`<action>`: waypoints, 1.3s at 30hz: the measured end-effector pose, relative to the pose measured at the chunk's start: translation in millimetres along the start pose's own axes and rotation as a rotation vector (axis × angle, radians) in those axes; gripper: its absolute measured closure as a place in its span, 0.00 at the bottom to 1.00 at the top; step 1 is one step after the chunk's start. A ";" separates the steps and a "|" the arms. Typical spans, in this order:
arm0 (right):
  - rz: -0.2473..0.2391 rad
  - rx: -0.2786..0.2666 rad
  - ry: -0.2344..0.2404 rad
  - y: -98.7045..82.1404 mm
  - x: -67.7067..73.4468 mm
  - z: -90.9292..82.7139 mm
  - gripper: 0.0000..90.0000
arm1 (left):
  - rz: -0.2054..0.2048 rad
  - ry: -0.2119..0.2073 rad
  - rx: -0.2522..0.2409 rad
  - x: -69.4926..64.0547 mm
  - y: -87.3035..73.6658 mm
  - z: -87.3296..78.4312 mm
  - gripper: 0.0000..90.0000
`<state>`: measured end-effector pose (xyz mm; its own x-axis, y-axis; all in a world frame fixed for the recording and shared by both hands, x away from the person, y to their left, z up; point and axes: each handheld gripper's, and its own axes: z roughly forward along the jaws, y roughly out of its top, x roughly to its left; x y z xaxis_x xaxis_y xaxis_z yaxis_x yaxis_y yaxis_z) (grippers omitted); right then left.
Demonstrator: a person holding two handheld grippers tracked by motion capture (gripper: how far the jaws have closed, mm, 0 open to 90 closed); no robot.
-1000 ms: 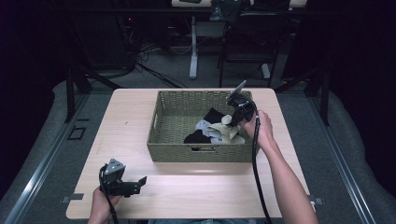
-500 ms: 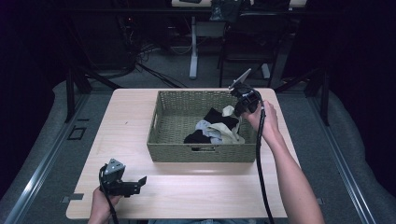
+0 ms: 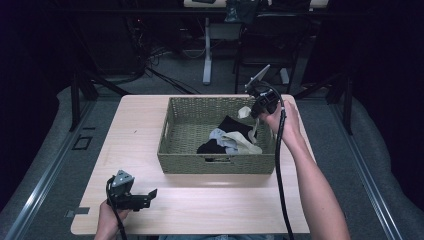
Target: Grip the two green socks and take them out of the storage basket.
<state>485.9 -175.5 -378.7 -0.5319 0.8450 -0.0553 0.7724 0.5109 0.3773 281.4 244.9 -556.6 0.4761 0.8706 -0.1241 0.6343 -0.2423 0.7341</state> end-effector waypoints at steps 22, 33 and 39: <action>0.010 -0.028 0.010 9.9 -3.6 -21.2 0.97 | 0.001 0.001 -0.001 0.0 0.0 -0.1 0.00; 0.011 -0.032 0.008 12.5 -5.6 -32.7 0.97 | 0.001 0.002 0.000 0.3 -0.4 -0.6 0.00; 0.022 -0.063 -0.001 12.6 -11.2 -50.4 0.97 | -0.001 -0.001 0.001 0.6 -1.2 -1.8 0.00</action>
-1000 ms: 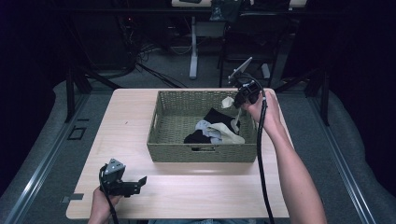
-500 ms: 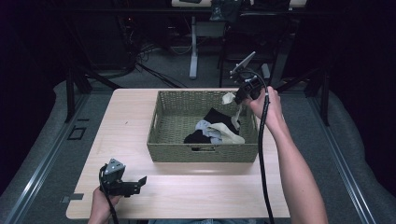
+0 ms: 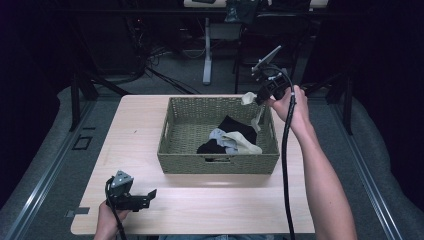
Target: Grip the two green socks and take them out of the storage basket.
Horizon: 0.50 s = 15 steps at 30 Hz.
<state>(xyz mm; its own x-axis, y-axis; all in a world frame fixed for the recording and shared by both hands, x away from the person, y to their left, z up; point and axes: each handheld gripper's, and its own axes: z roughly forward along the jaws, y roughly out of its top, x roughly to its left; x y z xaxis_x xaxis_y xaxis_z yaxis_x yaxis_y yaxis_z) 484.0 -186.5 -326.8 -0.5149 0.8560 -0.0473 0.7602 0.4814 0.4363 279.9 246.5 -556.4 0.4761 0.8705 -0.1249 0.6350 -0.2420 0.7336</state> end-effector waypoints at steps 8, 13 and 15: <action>0.010 -0.030 -0.015 -2.1 -7.4 -20.6 0.97 | -0.002 0.003 0.002 0.0 -0.3 -0.1 0.00; 0.025 -0.037 -0.027 -6.9 -15.1 -30.6 0.97 | -0.001 0.002 0.002 -0.1 -0.1 0.0 0.00; 0.036 -0.044 -0.033 -11.1 -20.6 -35.8 0.97 | -0.002 0.003 0.003 0.0 -0.2 0.0 0.00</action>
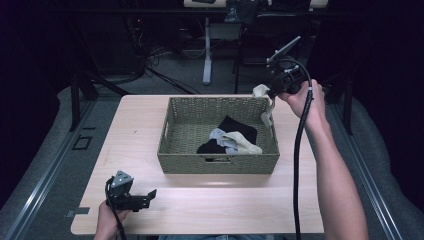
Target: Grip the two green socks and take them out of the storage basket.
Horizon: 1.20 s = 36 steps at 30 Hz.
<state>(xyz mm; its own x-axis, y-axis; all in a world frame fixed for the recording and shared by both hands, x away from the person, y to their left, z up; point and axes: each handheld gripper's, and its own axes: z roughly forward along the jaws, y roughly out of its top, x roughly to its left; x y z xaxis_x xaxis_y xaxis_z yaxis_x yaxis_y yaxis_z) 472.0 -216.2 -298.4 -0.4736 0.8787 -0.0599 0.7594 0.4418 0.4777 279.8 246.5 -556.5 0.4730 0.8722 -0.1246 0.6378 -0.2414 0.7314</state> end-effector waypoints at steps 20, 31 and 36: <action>0.100 0.008 -0.042 -36.8 -47.7 -8.7 0.97 | 0.002 -0.002 -0.002 0.0 0.2 0.1 0.00; 0.146 0.069 -0.093 -61.9 -65.6 15.9 0.97 | 0.003 -0.003 -0.005 -1.0 1.0 1.3 0.00; 0.168 0.120 -0.087 -79.2 -74.1 45.8 0.97 | 0.004 -0.008 0.001 -1.0 1.8 2.2 0.00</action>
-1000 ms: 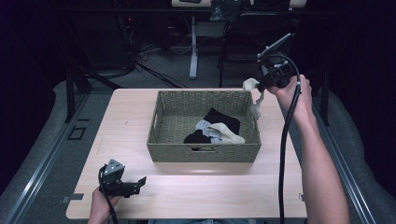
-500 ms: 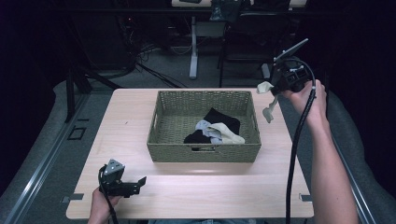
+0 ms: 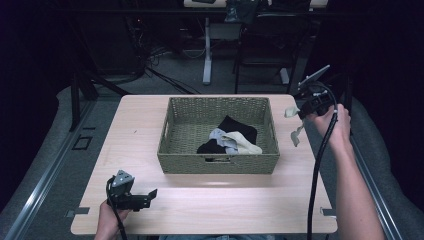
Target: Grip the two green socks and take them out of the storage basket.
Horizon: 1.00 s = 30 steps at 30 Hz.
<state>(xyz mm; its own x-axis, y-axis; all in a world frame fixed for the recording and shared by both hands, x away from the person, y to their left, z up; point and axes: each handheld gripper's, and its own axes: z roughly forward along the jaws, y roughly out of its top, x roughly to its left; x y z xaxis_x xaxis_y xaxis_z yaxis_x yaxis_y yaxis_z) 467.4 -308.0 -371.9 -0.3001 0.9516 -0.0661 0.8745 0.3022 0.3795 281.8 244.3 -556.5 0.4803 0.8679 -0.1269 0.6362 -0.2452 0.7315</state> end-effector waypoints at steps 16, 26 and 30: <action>0.077 0.102 0.030 -36.2 -1.4 109.0 0.97 | -0.004 -0.006 -0.001 0.9 0.5 0.4 0.00; 0.133 0.106 0.044 -44.6 -3.9 134.5 0.69 | -0.005 -0.007 -0.003 1.9 -0.1 0.4 0.01; 0.118 0.087 0.061 -42.4 -11.6 107.1 0.48 | -0.007 -0.009 -0.004 1.8 0.0 0.7 0.00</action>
<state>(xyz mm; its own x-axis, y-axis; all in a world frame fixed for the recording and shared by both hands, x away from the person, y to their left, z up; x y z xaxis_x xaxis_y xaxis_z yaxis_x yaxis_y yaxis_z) 474.7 -325.8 -486.1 -0.2137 0.9764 0.0312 0.9339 0.1948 0.2999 283.0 245.6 -557.2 0.4809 0.8659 -0.1381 0.6373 -0.2370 0.7333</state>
